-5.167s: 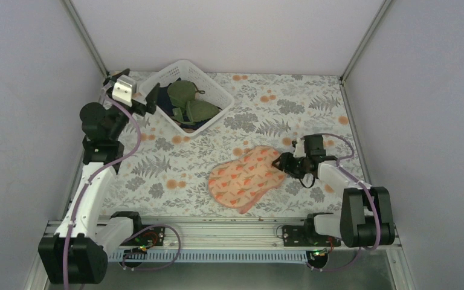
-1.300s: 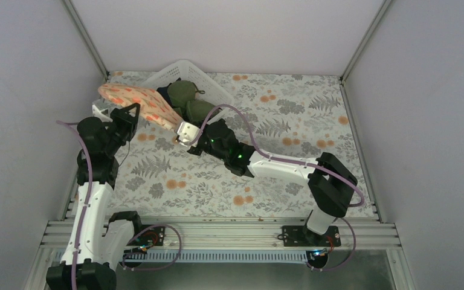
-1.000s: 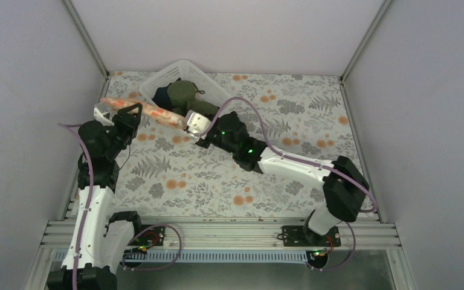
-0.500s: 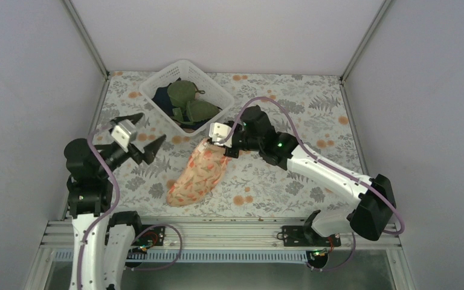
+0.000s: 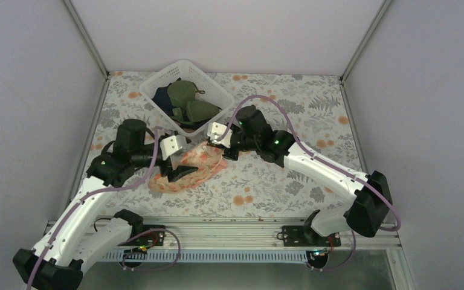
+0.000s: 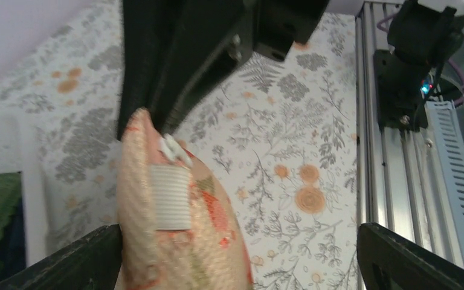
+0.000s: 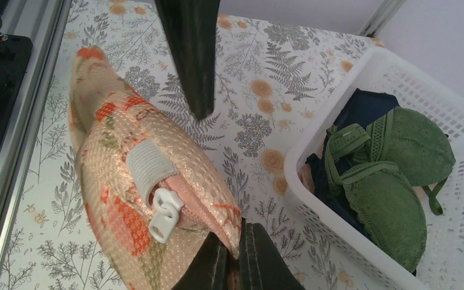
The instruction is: Unzip the laundry bag and remove the bra
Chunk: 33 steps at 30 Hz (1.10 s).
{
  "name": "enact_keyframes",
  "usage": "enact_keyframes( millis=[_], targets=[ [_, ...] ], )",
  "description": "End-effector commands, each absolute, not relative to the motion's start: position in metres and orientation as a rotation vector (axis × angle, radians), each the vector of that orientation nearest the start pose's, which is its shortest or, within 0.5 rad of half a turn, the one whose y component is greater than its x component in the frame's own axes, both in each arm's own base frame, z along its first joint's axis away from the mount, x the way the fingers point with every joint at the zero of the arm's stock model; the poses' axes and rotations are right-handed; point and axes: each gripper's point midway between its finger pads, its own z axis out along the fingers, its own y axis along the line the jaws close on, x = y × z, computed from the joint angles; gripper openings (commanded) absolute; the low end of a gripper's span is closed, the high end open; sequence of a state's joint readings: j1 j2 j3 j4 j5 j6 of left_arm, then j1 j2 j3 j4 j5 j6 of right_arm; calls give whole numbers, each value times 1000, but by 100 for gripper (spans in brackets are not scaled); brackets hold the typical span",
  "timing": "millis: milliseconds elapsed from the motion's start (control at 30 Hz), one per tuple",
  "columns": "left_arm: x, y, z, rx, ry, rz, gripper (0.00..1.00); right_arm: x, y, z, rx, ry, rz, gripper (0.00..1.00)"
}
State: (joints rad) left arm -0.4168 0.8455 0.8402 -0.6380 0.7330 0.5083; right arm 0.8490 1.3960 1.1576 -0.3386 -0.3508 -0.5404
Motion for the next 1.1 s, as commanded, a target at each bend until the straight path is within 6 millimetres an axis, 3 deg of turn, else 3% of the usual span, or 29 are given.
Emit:
enact_keyframes(
  millis=[0, 400, 533, 633, 733, 867, 1067],
  targets=[
    [187, -214, 229, 1283, 1727, -752, 92, 231, 359, 269, -1500, 1472, 606, 3],
    [197, -206, 197, 1327, 1744, -625, 31, 218, 353, 268, -1539, 1386, 606, 3],
    [203, -205, 201, 1299, 1750, -605, 3, 223, 349, 268, -1503, 1400, 580, 7],
    [217, -202, 210, 1238, 1756, -536, 2, 231, 343, 273, -1418, 1452, 564, 31],
    [234, -193, 217, 1208, 1739, -358, 2, 228, 331, 284, -1330, 1476, 583, 42],
    [259, -178, 237, 1185, 1625, 0, 2, 215, 317, 300, -1183, 1507, 689, 51],
    [278, -155, 307, 1044, 1379, 358, 2, 202, 323, 300, -992, 1638, 982, 53]
  ],
)
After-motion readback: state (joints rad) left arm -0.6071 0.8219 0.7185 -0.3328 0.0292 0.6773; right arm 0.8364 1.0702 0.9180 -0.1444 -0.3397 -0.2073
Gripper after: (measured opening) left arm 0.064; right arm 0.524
